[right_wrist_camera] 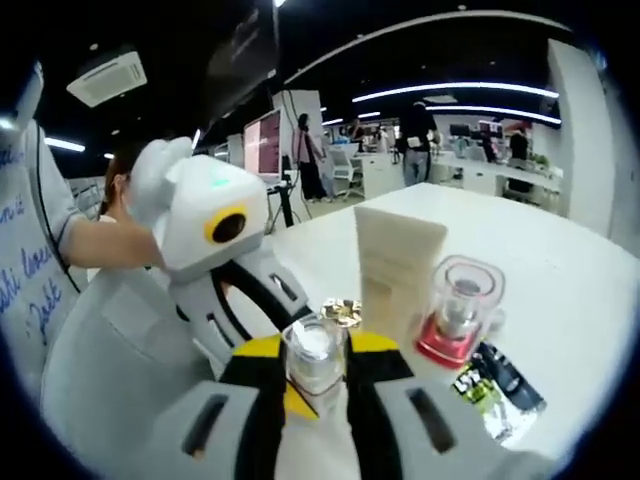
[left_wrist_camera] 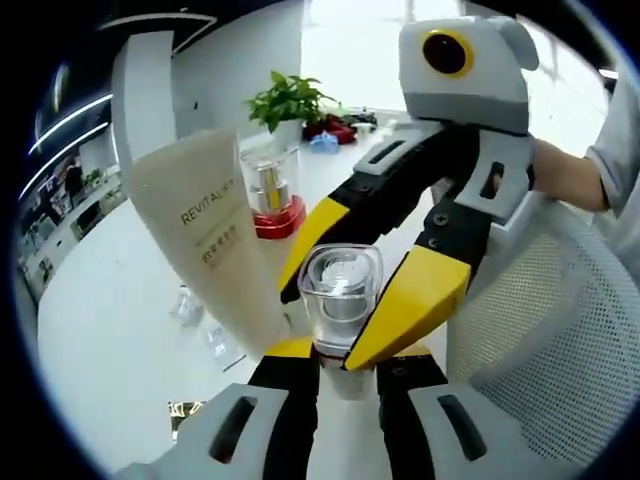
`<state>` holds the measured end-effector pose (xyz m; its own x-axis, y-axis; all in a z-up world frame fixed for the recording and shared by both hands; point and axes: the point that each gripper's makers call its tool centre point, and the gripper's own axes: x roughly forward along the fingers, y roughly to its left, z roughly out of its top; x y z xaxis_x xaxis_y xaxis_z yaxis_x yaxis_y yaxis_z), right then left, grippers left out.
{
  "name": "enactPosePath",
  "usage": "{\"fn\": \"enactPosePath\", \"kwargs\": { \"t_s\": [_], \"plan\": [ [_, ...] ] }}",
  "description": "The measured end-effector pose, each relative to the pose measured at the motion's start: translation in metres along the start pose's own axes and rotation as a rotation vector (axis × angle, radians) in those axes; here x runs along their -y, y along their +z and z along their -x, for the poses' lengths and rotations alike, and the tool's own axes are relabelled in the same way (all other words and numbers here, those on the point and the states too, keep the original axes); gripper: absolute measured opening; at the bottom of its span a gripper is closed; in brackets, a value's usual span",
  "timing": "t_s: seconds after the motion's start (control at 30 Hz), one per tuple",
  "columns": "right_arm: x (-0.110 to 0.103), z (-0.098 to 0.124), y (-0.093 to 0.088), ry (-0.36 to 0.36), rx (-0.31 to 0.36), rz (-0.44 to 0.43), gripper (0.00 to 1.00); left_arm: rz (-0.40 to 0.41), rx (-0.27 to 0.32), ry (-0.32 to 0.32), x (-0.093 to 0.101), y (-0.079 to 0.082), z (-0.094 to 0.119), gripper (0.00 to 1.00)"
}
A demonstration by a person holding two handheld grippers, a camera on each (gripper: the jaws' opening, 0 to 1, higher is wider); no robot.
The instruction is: Arrange the skincare products in the storage area until every visible bottle or jar stands upright without overlapping.
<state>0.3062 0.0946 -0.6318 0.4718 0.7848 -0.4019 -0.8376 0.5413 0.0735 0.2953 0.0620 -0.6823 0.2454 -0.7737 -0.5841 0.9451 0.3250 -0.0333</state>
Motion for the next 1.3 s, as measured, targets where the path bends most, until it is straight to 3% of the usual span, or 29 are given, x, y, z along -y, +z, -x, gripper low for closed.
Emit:
{"fn": "enactPosePath", "kwargs": {
  "t_s": [0.63, 0.93, 1.3],
  "plan": [
    [0.004, -0.008, -0.018, -0.030, -0.086, 0.076, 0.23, -0.007, -0.030, 0.006, -0.004, -0.013, -0.012, 0.18],
    [0.006, -0.010, -0.018, -0.035, -0.088, 0.061, 0.23, -0.003, -0.004, 0.009, -0.005, -0.011, -0.013, 0.19],
    [0.005, -0.009, -0.023, -0.034, -0.128, 0.076, 0.26, -0.019, -0.021, 0.024, -0.008, -0.014, -0.012, 0.21]
  ]
}}
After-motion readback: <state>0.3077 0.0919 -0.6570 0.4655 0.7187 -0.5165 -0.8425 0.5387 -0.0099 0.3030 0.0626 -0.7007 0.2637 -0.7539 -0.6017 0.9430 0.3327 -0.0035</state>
